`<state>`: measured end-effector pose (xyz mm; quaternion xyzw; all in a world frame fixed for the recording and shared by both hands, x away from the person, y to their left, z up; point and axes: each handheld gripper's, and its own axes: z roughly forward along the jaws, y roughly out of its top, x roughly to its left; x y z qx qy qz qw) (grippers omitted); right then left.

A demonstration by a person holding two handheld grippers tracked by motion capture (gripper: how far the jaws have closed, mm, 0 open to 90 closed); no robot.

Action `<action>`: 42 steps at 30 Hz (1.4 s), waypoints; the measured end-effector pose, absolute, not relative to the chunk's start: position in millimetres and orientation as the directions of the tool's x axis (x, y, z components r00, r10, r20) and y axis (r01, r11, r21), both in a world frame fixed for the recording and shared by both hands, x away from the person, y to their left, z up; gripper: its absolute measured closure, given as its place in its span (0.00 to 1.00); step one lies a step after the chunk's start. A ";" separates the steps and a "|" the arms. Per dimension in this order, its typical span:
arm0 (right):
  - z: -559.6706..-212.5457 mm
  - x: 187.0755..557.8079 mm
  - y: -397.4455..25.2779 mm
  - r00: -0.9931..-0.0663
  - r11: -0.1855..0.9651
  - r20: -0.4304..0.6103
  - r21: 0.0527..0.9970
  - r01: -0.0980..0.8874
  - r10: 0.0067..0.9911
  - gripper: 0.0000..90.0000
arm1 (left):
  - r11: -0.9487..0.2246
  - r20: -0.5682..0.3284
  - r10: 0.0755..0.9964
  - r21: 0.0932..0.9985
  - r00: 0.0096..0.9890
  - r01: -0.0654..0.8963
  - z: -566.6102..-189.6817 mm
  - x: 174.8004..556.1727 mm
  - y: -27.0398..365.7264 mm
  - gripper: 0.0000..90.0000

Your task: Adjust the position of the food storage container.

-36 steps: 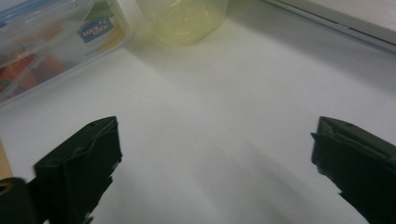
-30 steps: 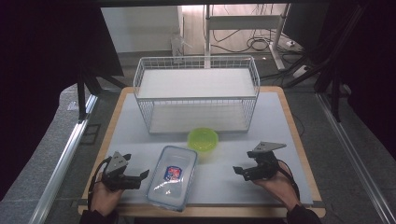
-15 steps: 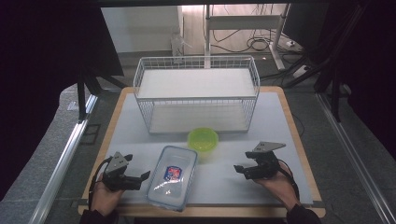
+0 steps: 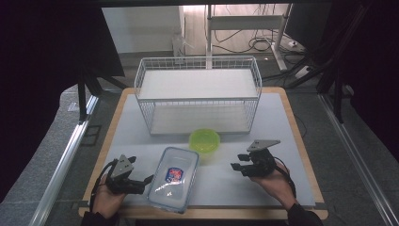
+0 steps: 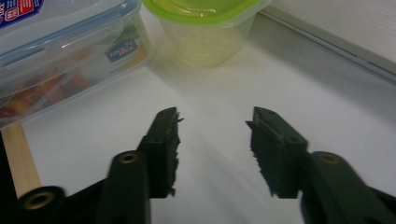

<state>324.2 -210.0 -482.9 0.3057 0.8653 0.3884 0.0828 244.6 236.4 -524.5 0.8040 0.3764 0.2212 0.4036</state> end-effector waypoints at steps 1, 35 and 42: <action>-482.9 324.2 -210.0 -0.799 0.511 0.094 0.723 0.465 0.593 0.60 | -0.391 0.052 0.784 0.816 0.619 0.427 -524.5 244.6 236.4 0.06; -438.7 387.1 -83.0 -0.892 0.569 0.026 0.762 0.310 0.452 1.00 | -0.391 0.033 0.796 0.790 0.604 0.472 -530.6 249.1 239.8 0.06; -444.0 390.6 -57.9 -0.906 0.585 0.031 0.754 0.299 0.423 1.00 | -0.399 0.034 0.791 0.785 0.611 0.473 -531.2 249.4 239.5 0.07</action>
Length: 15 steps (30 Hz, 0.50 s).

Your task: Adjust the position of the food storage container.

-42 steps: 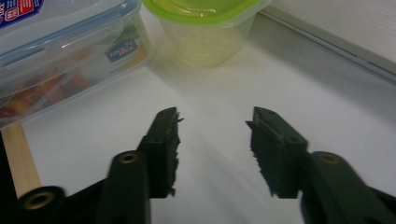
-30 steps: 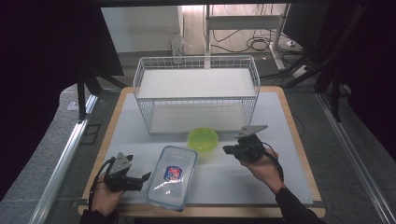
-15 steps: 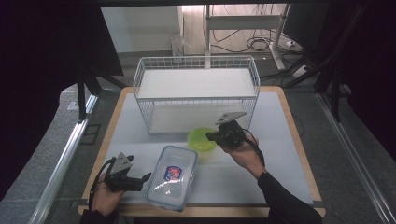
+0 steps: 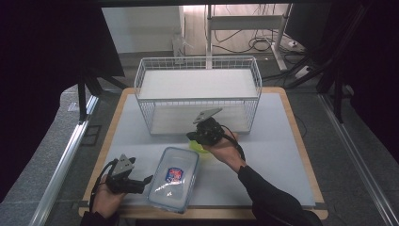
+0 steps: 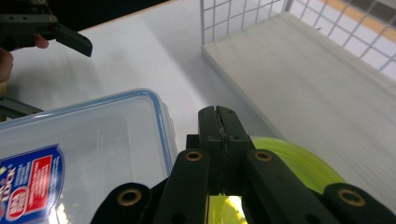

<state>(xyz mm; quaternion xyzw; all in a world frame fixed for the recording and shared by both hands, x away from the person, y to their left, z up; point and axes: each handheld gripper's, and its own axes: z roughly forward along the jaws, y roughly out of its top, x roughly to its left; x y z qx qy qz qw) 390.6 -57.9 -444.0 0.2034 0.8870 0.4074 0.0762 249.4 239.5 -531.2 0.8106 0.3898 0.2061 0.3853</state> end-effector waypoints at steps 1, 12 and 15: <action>-446.7 391.9 -53.5 -0.908 0.593 0.031 0.748 0.299 0.417 1.00 | -0.401 0.034 0.789 0.784 0.613 0.473 -531.3 249.4 239.3 0.07; -475.6 402.9 -27.3 -0.914 0.669 0.031 0.671 0.320 0.405 1.00 | -0.416 0.035 0.780 0.775 0.625 0.475 -532.8 250.0 237.7 0.07; -480.1 405.3 -28.6 -0.912 0.678 0.029 0.659 0.324 0.408 1.00 | -0.414 0.033 0.780 0.777 0.625 0.475 -532.8 250.0 237.8 0.07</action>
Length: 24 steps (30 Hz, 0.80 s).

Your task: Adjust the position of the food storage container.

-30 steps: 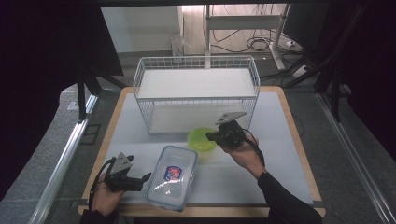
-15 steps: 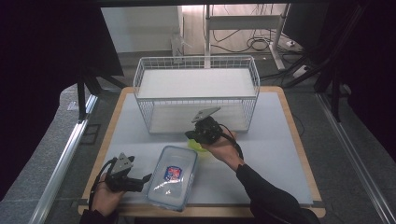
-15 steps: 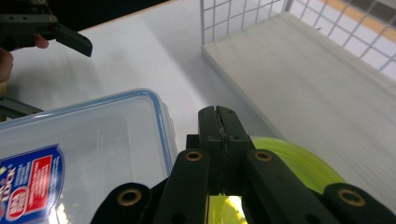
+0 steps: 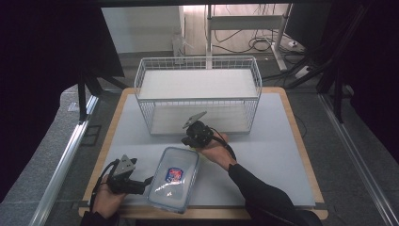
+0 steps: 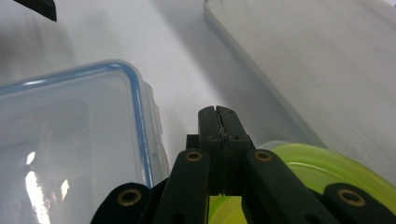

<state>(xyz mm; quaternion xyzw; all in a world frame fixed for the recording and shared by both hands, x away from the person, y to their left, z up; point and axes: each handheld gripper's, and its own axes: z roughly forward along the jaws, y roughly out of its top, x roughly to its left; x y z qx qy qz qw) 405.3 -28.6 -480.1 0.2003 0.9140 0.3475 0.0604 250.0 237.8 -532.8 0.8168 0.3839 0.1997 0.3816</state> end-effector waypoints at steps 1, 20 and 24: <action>-480.1 405.3 -28.6 -0.912 0.678 0.029 0.659 0.324 0.408 1.00 | -0.414 0.033 0.780 0.777 0.625 0.475 -532.8 250.0 237.8 0.07; -482.7 403.3 -73.5 -0.883 0.663 0.045 0.644 0.383 0.466 1.00 | -0.429 0.038 0.772 0.767 0.635 0.477 -534.2 250.3 236.0 0.07; -482.9 404.0 -85.7 -0.872 0.648 0.044 0.652 0.395 0.488 1.00 | -0.440 0.043 0.768 0.760 0.639 0.478 -534.7 250.6 235.5 0.07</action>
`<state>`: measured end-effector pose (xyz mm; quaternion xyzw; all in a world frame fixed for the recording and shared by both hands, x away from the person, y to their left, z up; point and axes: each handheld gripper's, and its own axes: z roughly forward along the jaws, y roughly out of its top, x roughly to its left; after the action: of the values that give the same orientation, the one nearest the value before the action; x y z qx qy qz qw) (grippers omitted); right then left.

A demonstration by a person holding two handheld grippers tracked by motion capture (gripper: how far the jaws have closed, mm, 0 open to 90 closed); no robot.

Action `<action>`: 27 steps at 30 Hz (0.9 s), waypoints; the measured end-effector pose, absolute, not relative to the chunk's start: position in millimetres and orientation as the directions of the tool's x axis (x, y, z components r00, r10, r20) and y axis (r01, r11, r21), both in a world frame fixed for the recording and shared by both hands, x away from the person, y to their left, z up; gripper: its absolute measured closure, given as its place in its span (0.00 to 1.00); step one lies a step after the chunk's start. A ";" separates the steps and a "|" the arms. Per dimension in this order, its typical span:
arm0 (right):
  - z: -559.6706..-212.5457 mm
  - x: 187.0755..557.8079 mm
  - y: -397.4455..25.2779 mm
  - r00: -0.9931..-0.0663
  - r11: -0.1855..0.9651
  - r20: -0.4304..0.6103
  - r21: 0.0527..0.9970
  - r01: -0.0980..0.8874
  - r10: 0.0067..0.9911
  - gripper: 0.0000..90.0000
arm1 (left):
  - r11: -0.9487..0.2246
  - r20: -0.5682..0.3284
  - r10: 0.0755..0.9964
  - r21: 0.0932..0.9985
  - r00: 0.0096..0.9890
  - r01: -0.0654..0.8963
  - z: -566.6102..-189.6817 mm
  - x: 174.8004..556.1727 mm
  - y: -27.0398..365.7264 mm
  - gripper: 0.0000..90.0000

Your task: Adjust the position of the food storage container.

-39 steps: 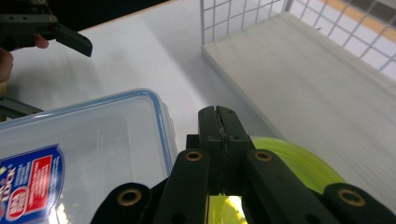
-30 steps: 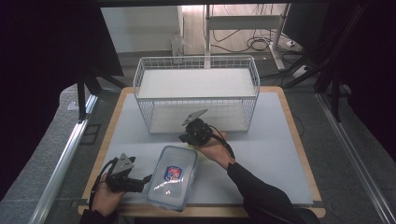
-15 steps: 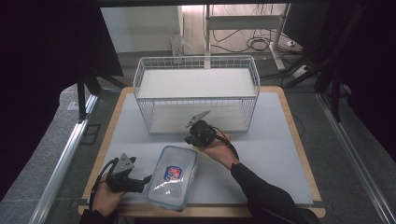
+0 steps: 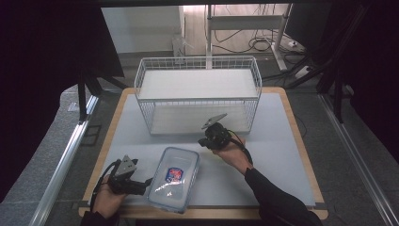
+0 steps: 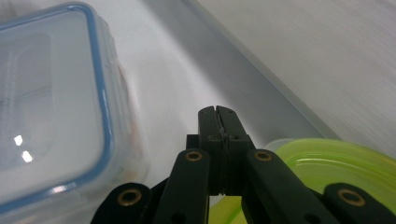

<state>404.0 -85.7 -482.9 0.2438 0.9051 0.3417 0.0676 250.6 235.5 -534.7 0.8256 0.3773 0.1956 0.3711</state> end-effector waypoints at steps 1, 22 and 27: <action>-482.8 403.9 -87.8 -0.868 0.644 0.047 0.651 0.401 0.494 1.00 | -0.441 0.043 0.767 0.760 0.640 0.478 -534.8 250.5 235.2 0.07; -482.2 417.0 -151.9 -0.781 0.566 0.042 0.666 0.487 0.623 1.00 | -0.456 0.046 0.758 0.751 0.650 0.478 -536.3 250.7 233.2 0.08; -481.1 416.9 -171.6 -0.755 0.543 0.038 0.671 0.505 0.655 1.00 | -0.457 0.047 0.759 0.749 0.650 0.479 -536.4 251.0 233.3 0.08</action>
<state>416.9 -171.6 -481.1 0.3328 0.8716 0.3430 0.1092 251.0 233.3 -536.4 0.8317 0.3721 0.1913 0.3649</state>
